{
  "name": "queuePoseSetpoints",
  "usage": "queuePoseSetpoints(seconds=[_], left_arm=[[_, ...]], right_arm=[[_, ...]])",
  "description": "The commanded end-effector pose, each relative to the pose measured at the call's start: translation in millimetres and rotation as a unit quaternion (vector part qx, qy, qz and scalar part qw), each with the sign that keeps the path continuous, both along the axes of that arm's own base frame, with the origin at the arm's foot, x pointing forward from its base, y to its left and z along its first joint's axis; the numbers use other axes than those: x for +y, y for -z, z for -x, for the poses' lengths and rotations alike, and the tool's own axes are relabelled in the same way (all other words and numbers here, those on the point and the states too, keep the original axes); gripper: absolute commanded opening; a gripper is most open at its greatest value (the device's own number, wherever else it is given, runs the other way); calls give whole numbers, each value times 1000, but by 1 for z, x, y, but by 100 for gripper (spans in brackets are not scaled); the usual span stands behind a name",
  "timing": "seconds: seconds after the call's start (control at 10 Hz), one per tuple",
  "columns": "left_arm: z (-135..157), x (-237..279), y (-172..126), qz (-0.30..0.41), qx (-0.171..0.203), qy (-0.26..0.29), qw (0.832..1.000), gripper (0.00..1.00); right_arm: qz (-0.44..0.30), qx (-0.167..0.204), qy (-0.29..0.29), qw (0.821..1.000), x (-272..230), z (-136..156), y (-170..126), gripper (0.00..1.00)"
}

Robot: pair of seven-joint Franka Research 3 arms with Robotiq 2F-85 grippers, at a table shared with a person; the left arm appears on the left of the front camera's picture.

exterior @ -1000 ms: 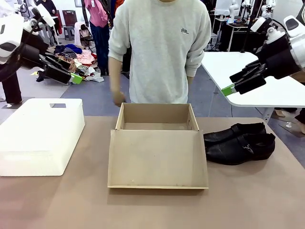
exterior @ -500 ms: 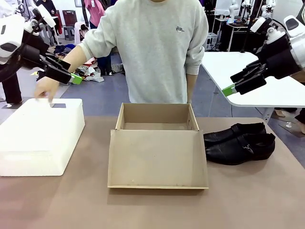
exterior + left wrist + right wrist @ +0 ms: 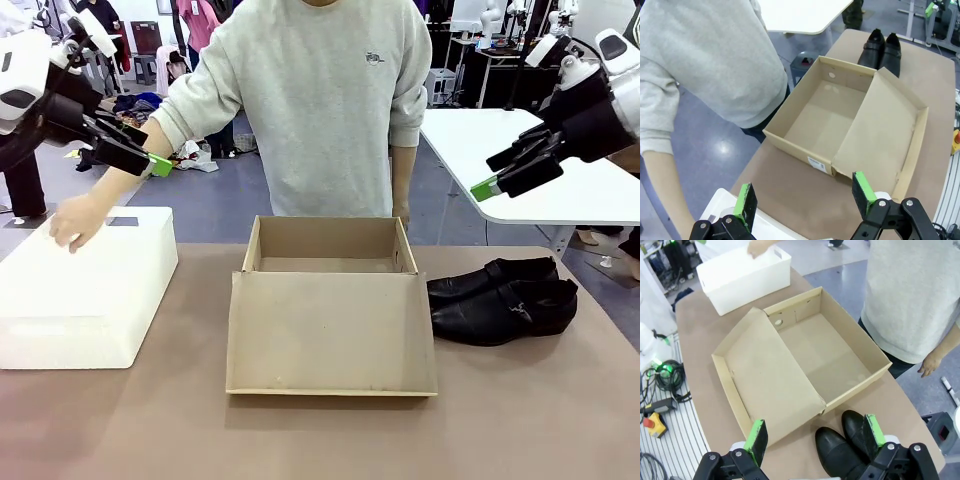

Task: Pack the shoes into the box.
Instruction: Place one shoe of the Shoes into the Shoes Box.

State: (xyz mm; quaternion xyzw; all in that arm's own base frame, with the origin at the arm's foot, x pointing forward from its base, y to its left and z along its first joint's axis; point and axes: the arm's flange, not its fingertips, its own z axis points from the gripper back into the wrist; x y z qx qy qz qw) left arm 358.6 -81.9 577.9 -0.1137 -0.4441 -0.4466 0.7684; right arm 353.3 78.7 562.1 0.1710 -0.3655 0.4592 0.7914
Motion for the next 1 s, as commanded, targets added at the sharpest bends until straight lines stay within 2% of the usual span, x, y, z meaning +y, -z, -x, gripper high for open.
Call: queuePoseSetpoints(seconds=[0.0, 0.3, 0.5, 0.9], left_arm=[[0, 0, -1, 4, 0, 3, 1000, 100], [0, 0, -1, 4, 0, 3, 1000, 100], [0, 0, -1, 4, 0, 3, 1000, 100], [0, 0, -1, 4, 0, 3, 1000, 100]], right_arm=[[56, -6, -27, 998, -18, -16, -20, 100], [162, 10, -53, 985, -36, -43, -36, 100], [232, 16, -62, 971, -48, -60, -41, 100], [301, 34, -116, 946, -70, -90, -41, 100]])
